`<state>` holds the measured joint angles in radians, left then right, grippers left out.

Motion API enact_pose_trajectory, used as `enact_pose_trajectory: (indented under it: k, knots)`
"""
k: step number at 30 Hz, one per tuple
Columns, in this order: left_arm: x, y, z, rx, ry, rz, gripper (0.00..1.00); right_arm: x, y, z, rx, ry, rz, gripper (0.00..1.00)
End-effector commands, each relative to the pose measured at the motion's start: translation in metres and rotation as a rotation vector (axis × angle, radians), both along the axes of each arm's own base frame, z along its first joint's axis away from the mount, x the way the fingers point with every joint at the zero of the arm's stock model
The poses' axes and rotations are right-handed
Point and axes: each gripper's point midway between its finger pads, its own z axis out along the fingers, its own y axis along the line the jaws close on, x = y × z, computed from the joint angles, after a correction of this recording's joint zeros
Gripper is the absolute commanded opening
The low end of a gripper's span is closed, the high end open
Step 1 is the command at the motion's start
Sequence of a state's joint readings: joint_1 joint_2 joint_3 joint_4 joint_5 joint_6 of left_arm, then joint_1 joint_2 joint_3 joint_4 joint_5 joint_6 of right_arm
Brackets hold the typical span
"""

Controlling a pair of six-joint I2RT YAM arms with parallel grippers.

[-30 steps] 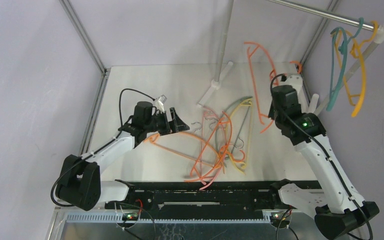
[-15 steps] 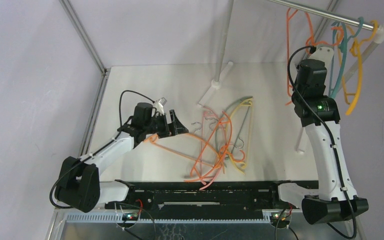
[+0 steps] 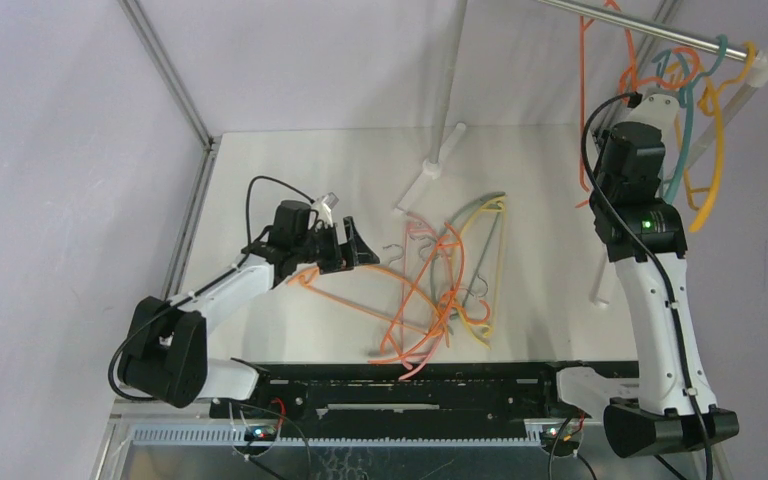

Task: Organize the hangers

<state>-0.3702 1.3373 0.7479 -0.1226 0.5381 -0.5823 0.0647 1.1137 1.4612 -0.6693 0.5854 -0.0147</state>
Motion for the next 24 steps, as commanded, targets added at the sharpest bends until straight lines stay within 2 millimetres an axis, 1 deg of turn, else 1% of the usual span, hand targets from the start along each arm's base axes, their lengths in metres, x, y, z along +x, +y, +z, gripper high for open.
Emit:
enact_pose_trajectory:
  k: [1,4,6,11,13,15,18,21,24]
  knots:
    - [0.015,-0.012,0.025,-0.036,-0.084,-0.049,0.95,-0.013,-0.006,0.032,-0.009,-0.119,-0.022,0.0]
    - [0.016,-0.014,0.025,-0.04,-0.081,-0.06,0.95,-0.014,-0.009,0.042,-0.023,-0.14,-0.033,0.0]
    - [0.016,-0.014,0.025,-0.039,-0.082,-0.064,0.95,-0.01,-0.01,0.045,-0.029,-0.144,-0.036,0.0]
    - [0.013,-0.01,0.026,-0.02,-0.096,-0.069,0.95,0.007,-0.009,0.049,-0.028,-0.141,-0.03,0.0]
    - [0.011,-0.008,0.024,-0.013,-0.099,-0.068,0.95,0.016,-0.01,0.049,-0.03,-0.138,-0.029,0.0]
    - [0.008,-0.007,0.023,-0.01,-0.1,-0.067,0.95,0.027,-0.012,0.044,-0.034,-0.113,-0.029,0.0]
    - [0.005,-0.004,0.021,-0.001,-0.103,-0.062,0.95,0.037,-0.015,0.045,-0.039,-0.103,-0.038,0.0]
    - [0.004,-0.002,0.02,0.006,-0.105,-0.06,0.95,0.043,-0.02,0.045,-0.042,-0.101,-0.048,0.0]
    - [0.004,-0.002,0.019,0.011,-0.107,-0.06,0.95,0.043,-0.026,0.043,-0.042,-0.092,-0.061,0.0]
